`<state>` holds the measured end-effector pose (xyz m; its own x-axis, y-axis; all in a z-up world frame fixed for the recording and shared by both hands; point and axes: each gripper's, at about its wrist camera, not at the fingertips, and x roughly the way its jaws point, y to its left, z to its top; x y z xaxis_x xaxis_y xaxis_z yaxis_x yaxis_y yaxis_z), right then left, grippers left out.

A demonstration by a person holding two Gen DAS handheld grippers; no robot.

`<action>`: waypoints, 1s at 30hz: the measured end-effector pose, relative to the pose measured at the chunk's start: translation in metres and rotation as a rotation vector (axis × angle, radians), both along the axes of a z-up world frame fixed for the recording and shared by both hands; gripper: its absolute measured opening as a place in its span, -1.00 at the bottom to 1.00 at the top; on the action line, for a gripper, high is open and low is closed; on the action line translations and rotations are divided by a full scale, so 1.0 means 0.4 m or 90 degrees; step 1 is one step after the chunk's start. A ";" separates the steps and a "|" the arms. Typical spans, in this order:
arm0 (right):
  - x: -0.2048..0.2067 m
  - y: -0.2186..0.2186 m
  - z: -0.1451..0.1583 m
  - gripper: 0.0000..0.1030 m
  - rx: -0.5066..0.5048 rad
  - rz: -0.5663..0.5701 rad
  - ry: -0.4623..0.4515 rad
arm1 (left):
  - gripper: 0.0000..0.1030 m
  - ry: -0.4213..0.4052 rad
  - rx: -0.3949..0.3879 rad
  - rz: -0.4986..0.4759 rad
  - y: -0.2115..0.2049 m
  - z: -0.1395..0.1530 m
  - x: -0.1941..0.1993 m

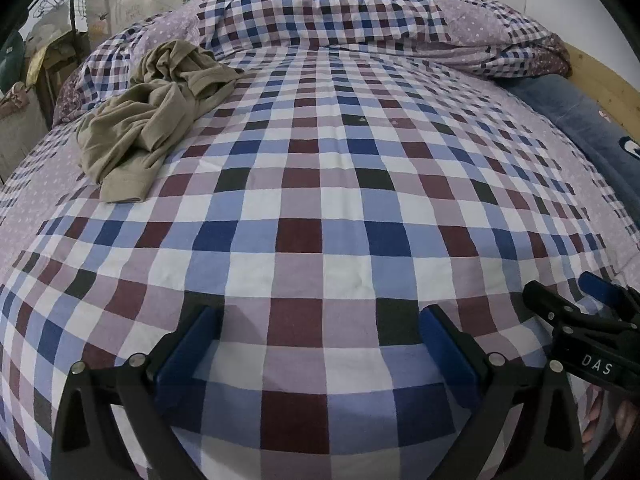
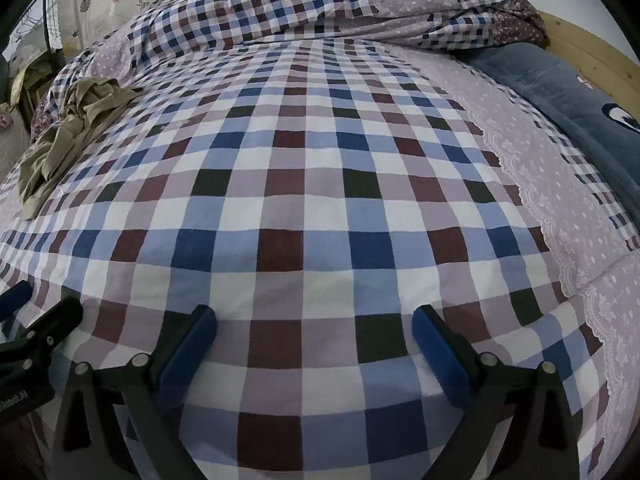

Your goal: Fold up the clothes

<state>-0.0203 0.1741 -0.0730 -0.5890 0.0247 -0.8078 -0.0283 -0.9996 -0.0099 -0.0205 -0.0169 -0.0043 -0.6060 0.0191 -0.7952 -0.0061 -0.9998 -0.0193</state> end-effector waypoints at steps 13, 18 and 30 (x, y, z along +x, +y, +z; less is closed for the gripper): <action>-0.006 0.003 0.003 0.96 -0.005 -0.003 -0.003 | 1.00 -0.002 -0.002 0.000 0.002 -0.001 -0.006; -0.007 0.001 0.000 0.97 -0.004 -0.005 -0.002 | 1.00 -0.001 -0.002 0.000 0.003 -0.004 -0.001; -0.005 0.002 -0.003 0.97 -0.004 -0.005 0.000 | 1.00 0.000 -0.001 0.001 0.003 -0.004 -0.001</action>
<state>-0.0224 0.1749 -0.0740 -0.5884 0.0239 -0.8082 -0.0363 -0.9993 -0.0031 -0.0211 -0.0156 -0.0057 -0.6061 0.0167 -0.7952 -0.0039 -0.9998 -0.0179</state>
